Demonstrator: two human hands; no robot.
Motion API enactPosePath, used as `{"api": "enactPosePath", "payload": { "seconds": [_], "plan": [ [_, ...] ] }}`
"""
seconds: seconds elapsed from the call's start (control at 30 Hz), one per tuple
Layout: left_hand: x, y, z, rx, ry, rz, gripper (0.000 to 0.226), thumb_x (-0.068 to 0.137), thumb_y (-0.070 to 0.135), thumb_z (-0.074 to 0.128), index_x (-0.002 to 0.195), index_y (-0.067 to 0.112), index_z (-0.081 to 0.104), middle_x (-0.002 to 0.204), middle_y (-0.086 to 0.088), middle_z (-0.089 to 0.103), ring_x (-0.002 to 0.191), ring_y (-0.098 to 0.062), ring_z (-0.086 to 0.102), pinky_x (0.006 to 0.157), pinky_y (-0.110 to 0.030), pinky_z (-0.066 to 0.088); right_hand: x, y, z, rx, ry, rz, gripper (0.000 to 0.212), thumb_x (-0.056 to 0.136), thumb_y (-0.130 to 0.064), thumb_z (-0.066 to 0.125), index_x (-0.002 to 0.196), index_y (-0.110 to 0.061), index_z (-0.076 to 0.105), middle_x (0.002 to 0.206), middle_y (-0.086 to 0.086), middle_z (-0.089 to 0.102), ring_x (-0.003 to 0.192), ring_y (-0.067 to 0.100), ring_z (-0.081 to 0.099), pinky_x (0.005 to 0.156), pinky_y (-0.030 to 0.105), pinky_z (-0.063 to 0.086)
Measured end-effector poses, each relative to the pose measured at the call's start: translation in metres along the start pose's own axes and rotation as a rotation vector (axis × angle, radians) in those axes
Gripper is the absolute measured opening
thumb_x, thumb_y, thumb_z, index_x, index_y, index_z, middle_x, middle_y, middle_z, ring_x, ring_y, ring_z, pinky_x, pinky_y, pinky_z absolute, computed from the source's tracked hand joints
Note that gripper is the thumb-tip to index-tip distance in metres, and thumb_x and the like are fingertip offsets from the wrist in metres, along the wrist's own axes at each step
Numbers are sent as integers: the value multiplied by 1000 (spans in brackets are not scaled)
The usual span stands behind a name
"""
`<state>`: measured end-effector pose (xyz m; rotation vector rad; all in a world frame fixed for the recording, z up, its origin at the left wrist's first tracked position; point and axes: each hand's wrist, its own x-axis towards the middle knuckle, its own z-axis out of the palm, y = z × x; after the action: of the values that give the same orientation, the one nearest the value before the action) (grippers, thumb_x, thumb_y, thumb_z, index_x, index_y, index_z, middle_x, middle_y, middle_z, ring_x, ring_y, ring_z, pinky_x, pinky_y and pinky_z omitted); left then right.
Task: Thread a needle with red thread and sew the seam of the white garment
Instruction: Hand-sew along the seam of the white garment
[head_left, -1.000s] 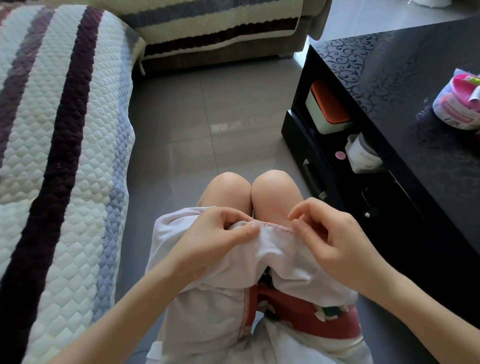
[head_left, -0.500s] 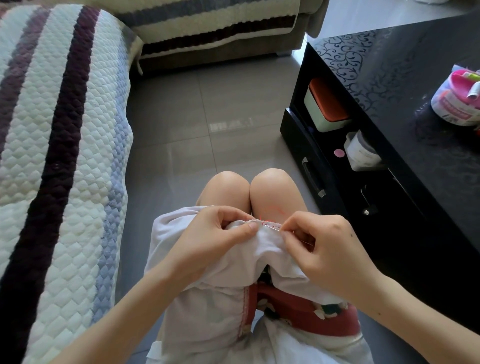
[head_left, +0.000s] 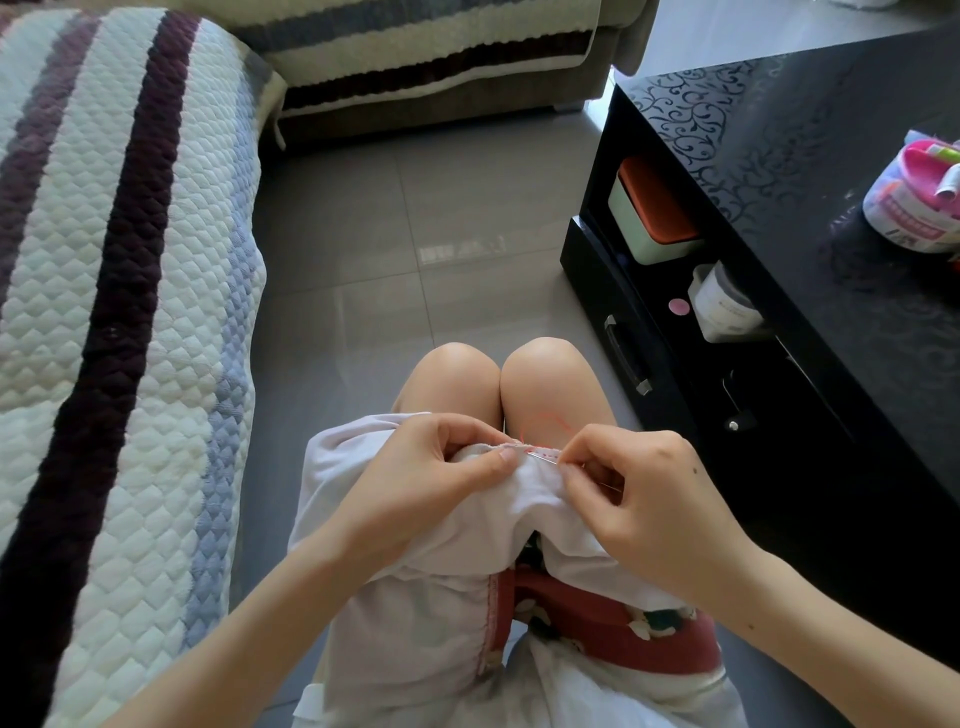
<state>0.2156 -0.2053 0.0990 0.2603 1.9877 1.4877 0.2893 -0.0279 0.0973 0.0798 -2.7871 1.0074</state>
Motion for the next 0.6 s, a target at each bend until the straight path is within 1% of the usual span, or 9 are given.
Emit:
{"api": "enactPosePath", "payload": {
  "seconds": [0.13,0.2,0.3,0.37,0.43,0.47,0.53,0.6],
  "plan": [
    [0,-2,1,58,23,54,7,87,16,70,89,15,77,89,9,76,94,-2,68,90,-24,51,1,-2,1,-20,-17,-6,10,75,-16,58,65,-16,60,49,-20,32,45,8,34,43,28,36],
    [1,-2,3,82,38,82,6,85,14,72,88,15,77,89,9,76,93,-2,68,90,-24,52,1,-3,2,-41,-23,-3,11,76,-18,57,64,-17,59,49,-17,34,44,7,35,42,32,39],
    [0,-1,4,92,38,104,7,83,12,73,83,18,77,87,11,75,90,0,68,88,-21,52,2,-3,4,-56,-27,18,12,77,-22,57,65,-19,58,49,-15,35,46,9,36,43,38,43],
    [1,-2,3,80,25,86,4,83,20,74,85,21,77,89,12,75,92,1,68,90,-23,51,3,-2,5,-31,-31,21,12,78,-23,57,66,-19,59,48,-18,34,47,6,36,44,36,43],
    [0,-3,2,80,18,63,15,80,32,72,88,21,77,91,13,75,95,1,67,94,-28,51,2,-1,3,23,-31,26,13,79,-22,57,67,-18,60,49,-22,36,47,6,39,46,32,41],
    [1,-3,2,78,19,49,15,81,33,72,89,21,77,92,14,75,96,1,67,95,-29,51,2,0,2,59,-31,34,13,79,-20,57,67,-17,61,50,-21,40,47,7,41,47,29,40],
    [1,-2,1,75,21,28,8,86,26,71,89,21,77,92,14,75,96,1,67,95,-30,51,1,1,-1,134,-39,59,13,79,-18,57,69,-14,64,52,-14,51,49,10,50,48,30,42],
    [1,-2,1,79,3,17,8,87,23,70,89,21,77,91,14,75,95,1,67,95,-30,51,0,1,-3,202,-49,80,13,79,-16,56,70,-14,65,55,-3,58,51,16,55,50,36,45]
  ]
}}
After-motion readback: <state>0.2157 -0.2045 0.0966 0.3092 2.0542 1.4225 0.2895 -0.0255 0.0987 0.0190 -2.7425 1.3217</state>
